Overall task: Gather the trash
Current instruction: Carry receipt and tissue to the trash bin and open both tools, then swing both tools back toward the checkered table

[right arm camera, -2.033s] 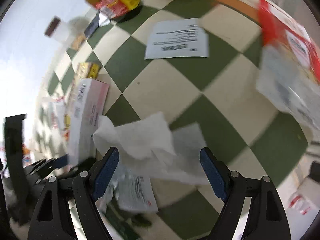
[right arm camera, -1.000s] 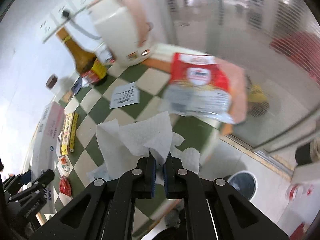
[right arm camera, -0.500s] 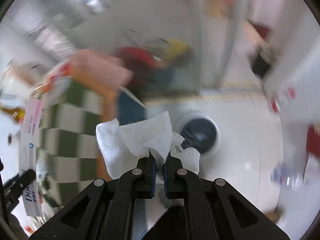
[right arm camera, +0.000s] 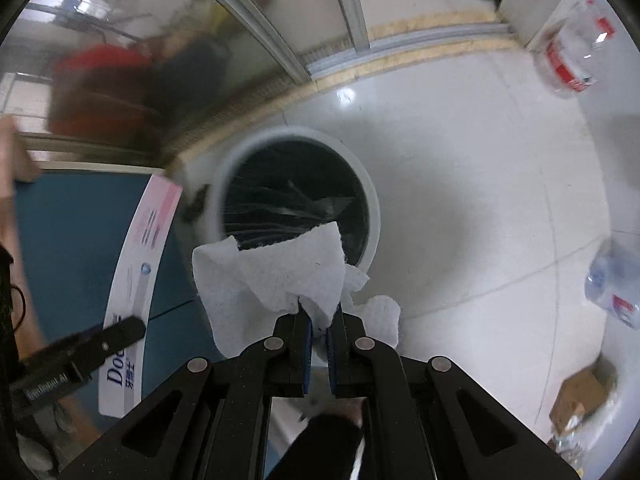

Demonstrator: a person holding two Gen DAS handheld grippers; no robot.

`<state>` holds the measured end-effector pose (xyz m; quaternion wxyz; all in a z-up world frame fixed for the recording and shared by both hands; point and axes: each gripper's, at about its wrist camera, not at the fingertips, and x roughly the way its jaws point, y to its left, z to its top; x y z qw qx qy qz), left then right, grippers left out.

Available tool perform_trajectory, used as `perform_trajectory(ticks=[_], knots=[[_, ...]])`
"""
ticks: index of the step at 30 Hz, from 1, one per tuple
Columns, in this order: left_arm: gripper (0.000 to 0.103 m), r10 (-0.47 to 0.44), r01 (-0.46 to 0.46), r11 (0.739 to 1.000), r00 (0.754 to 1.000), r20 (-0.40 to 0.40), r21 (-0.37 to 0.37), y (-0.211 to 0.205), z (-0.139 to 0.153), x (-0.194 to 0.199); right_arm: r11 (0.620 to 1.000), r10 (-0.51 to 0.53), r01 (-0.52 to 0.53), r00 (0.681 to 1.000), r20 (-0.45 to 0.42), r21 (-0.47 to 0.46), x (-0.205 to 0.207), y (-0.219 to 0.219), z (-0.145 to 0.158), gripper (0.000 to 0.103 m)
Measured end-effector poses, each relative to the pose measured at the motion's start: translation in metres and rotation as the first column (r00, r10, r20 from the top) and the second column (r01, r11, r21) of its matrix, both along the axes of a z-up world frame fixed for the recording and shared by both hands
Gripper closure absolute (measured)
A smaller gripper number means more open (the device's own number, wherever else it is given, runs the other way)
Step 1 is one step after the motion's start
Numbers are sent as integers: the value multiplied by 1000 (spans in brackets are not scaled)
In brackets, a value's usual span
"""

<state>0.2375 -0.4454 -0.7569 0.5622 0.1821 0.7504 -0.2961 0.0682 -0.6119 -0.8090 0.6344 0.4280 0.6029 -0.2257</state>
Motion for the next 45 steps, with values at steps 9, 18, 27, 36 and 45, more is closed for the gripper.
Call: perform_trajectory(ticks=[9,18,27,36,45], knots=[[8,23,-23,1000,1000,-4,2,-13,-74,4,1000,7,-6,1000,-31,10,23,-5,-95,37],[7,35,-44,999,936,349,18,23,1,6,980,57,-66,997,-52,-187,17,4,-26,0],[7,59,-60,998,900,431,-12,50,117,-25,941,118,-120,993,-24,-316,15,23,108,0],[7,84,-54,995,888,452,-81,69,267,-69,916,142,-124,990,21,-382,-31,54,282,0],[7,94,-36,991,874,478,-129,86,384,-114,920,146,-106,986,78,-377,-84,83,422,0]])
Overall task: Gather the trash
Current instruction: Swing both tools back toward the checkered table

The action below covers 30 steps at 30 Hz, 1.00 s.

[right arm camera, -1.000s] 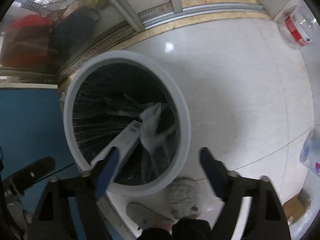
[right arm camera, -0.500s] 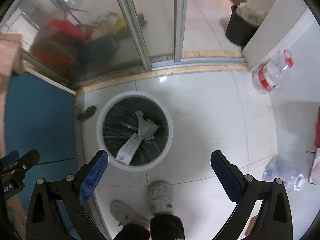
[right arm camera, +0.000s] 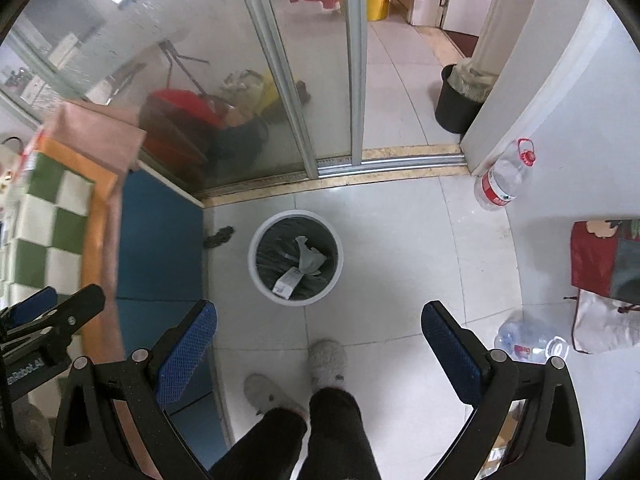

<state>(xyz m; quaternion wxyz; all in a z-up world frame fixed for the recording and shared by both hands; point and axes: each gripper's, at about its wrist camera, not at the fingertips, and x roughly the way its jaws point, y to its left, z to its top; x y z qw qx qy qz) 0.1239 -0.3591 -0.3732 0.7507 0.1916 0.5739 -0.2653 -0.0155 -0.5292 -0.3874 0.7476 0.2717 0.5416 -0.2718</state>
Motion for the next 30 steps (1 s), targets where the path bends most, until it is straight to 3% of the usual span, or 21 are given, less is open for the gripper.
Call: perform_trajectory(ticks=[4,10,17,18,22,24,28,30], knots=[[7,3,-3,1000,1000,-7,-24,11,34,-15,1000,18,-17,999,27,-23,-19,12,48,0],[7,27,-28,998,1000,-13,-52,21,62,-25,999,42,-42,998,51,-1,-32,18,83,0],[7,157,-149,983,986,63,-109,64,116,1,989,112,-121,988,105,82,4,30,96,0],[2,191,-182,977,978,78,-112,77,124,10,985,137,-148,984,114,87,17,37,100,0],[0,357,-341,931,925,129,-131,153,149,48,950,282,-298,947,151,94,78,89,121,0],[0,448,-434,893,882,144,-121,205,153,63,920,362,-380,917,165,94,109,127,128,0],[0,631,-630,775,769,106,-43,312,132,84,854,496,-513,853,162,85,168,212,130,0],[0,726,-727,687,686,40,-3,365,105,93,831,532,-548,832,155,93,189,243,126,0]])
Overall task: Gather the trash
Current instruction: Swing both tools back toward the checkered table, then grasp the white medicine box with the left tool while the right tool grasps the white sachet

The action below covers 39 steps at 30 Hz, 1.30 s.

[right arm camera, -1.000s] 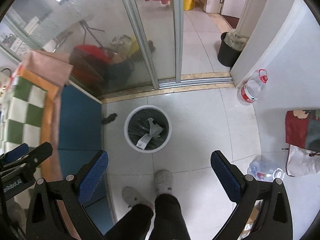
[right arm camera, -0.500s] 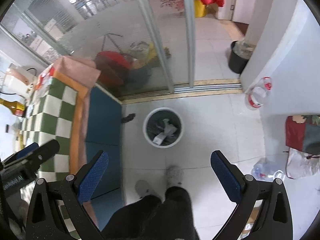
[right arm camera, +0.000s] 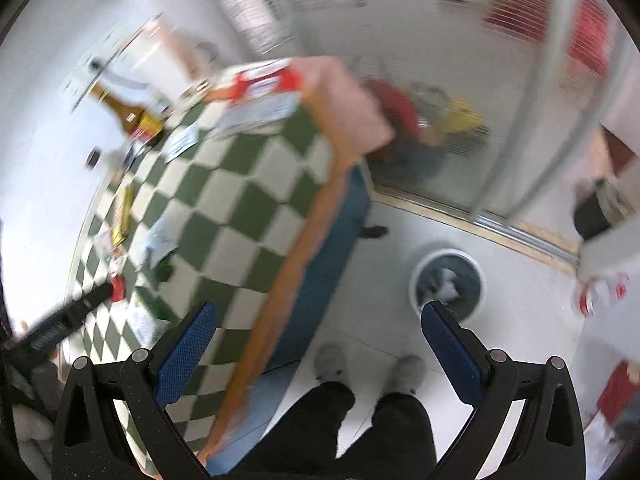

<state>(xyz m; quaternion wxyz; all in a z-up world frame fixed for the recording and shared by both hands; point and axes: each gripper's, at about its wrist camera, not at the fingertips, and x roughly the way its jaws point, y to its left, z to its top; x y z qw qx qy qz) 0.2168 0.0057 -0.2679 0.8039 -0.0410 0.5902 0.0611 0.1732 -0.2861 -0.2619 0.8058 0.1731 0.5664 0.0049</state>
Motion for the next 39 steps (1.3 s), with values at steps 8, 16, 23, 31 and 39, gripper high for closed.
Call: perform_trajectory(ticks=[8,16,23,31,39], knots=[[4,235,-301,924,934,-270,-236,76,-101,20,987,146,-152,984,-101,-59,79,98,-44,0],[34,167,-197,970,965,-200,-143,100,-109,12,966,239,-250,960,-147,-61,125,158,-72,0],[34,174,-179,984,973,-153,-22,159,-111,-1,942,316,-331,933,-171,-62,172,226,-107,5],[38,170,-181,981,975,-146,-67,182,-123,-11,852,414,-448,893,-175,-271,182,286,-128,72],[39,127,-132,991,985,-121,-38,181,-118,-25,854,414,-432,902,-124,-288,168,284,-125,88]])
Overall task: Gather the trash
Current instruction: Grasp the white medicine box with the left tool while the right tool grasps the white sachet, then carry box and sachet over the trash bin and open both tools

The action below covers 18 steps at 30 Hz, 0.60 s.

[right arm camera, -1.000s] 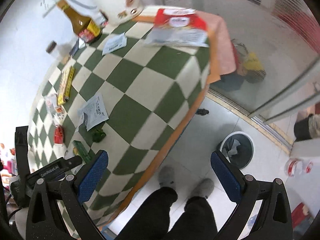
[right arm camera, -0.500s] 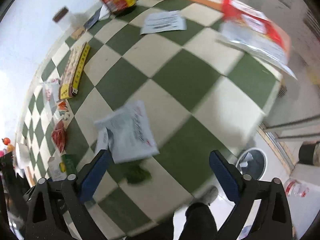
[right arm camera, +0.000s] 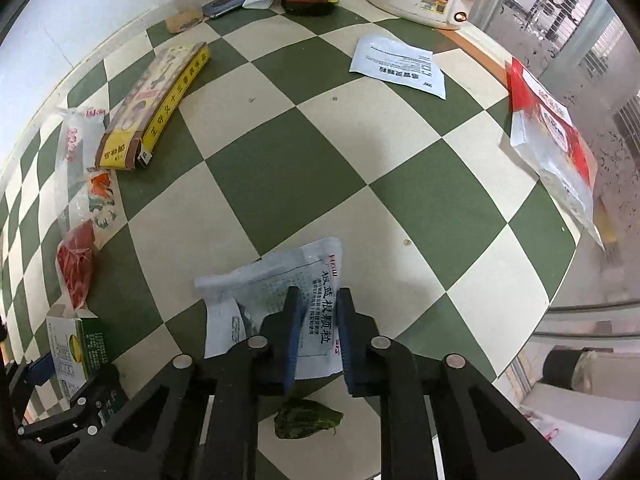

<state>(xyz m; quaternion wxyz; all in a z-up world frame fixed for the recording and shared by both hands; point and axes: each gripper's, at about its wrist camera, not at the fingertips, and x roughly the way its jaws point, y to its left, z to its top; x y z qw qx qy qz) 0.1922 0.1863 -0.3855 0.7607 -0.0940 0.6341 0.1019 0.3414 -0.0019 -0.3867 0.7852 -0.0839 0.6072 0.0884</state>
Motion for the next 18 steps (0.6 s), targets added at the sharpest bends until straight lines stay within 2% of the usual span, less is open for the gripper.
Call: perform_trajectory(ticks=[4,7,12,15,18], knots=[[39,-30,30,999,999,25,24,2,11,-10,999,-29,28,999,21,39,-1,-4,11,89],[39,-60,58,997,996,59,43,-15,26,-16,995,-56,52,997,46,86,-1,-9,28,90],[39,-125,112,989,981,145,94,-36,69,-21,983,-110,95,990,89,157,-1,-25,57,90],[39,-161,139,983,966,202,119,-47,98,0,973,-148,125,983,112,193,-3,-40,73,90],[39,-196,166,977,949,248,134,-66,119,37,960,-199,165,971,136,228,-7,-62,91,90]])
